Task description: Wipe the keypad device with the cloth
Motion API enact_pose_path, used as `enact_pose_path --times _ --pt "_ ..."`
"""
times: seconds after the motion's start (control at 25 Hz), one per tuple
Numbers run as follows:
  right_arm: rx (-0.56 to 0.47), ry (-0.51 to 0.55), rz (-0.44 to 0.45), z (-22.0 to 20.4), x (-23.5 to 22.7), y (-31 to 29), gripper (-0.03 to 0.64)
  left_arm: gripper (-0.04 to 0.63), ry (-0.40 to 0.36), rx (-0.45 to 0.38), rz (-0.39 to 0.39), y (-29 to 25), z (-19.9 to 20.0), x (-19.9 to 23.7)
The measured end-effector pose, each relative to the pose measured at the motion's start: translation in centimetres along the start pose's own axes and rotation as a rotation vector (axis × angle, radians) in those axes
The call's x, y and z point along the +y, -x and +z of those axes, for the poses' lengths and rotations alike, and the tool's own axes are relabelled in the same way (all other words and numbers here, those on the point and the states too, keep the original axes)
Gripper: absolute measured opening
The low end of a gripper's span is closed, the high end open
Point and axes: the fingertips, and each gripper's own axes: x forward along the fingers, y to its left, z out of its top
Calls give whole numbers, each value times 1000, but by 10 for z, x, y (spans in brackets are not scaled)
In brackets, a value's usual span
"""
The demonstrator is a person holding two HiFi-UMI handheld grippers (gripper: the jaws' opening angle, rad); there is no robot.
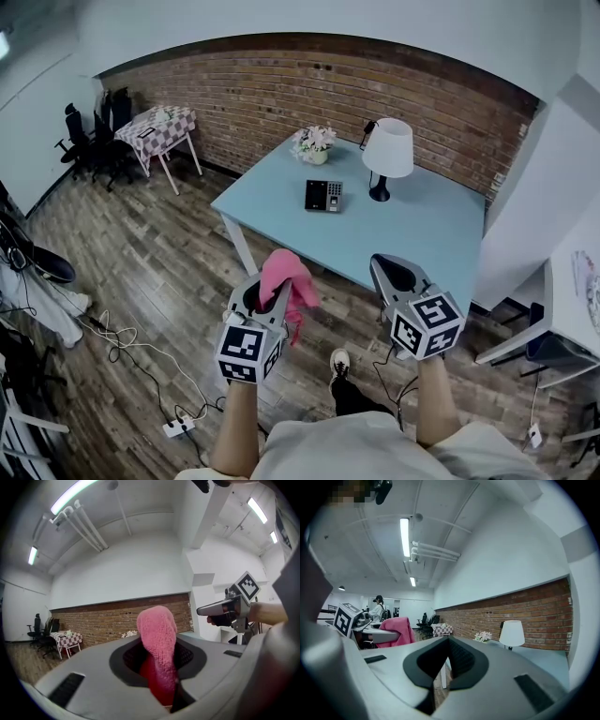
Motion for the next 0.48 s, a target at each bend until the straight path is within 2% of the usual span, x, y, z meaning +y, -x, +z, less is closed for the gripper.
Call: enact_pose_path --times 0.28,0.48 --pt "48 37 -30 -12 -60 -64 17 109 0 9 13 -75 -3 35" --pt "80 25 -16 -14 -103 -117 17 109 19 33 22 -138 -4 58"
